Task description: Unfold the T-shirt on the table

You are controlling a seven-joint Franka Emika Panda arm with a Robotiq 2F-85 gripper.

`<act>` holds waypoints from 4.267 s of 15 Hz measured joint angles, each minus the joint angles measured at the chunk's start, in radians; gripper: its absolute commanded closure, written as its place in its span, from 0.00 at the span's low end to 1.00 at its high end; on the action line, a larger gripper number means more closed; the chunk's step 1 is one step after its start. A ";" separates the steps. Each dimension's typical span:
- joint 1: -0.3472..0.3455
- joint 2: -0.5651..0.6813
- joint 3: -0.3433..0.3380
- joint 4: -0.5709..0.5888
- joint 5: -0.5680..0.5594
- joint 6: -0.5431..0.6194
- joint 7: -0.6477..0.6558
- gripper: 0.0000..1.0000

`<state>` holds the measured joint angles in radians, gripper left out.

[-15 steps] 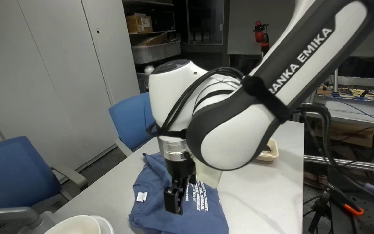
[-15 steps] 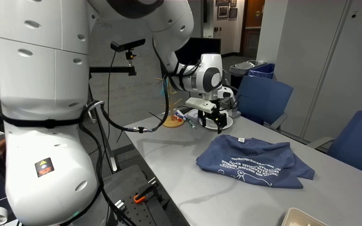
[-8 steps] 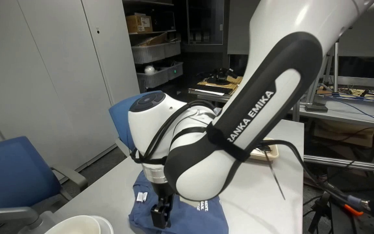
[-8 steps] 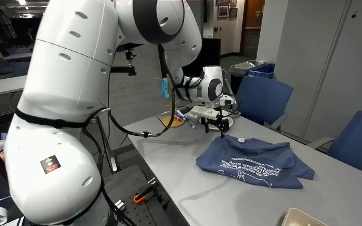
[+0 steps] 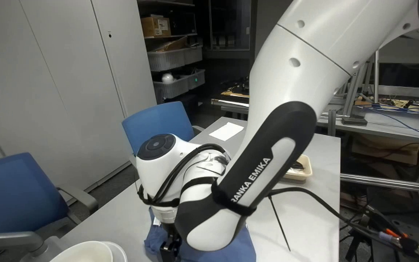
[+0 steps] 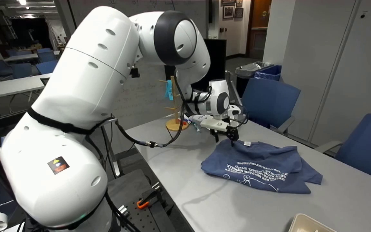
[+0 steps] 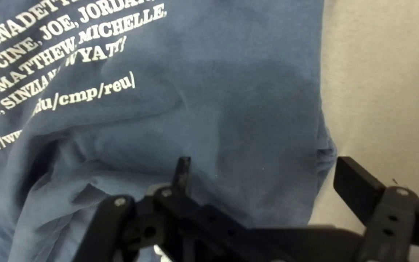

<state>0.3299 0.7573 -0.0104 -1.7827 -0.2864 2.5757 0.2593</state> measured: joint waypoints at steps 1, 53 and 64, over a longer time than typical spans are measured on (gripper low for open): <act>0.008 0.016 -0.008 0.015 0.000 0.001 0.000 0.03; -0.046 -0.583 0.090 -0.604 0.047 -0.495 0.163 0.00; -0.103 -0.382 0.088 -0.306 0.134 -0.279 0.090 0.00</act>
<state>0.2269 0.3751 0.0776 -2.0889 -0.1523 2.2969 0.3491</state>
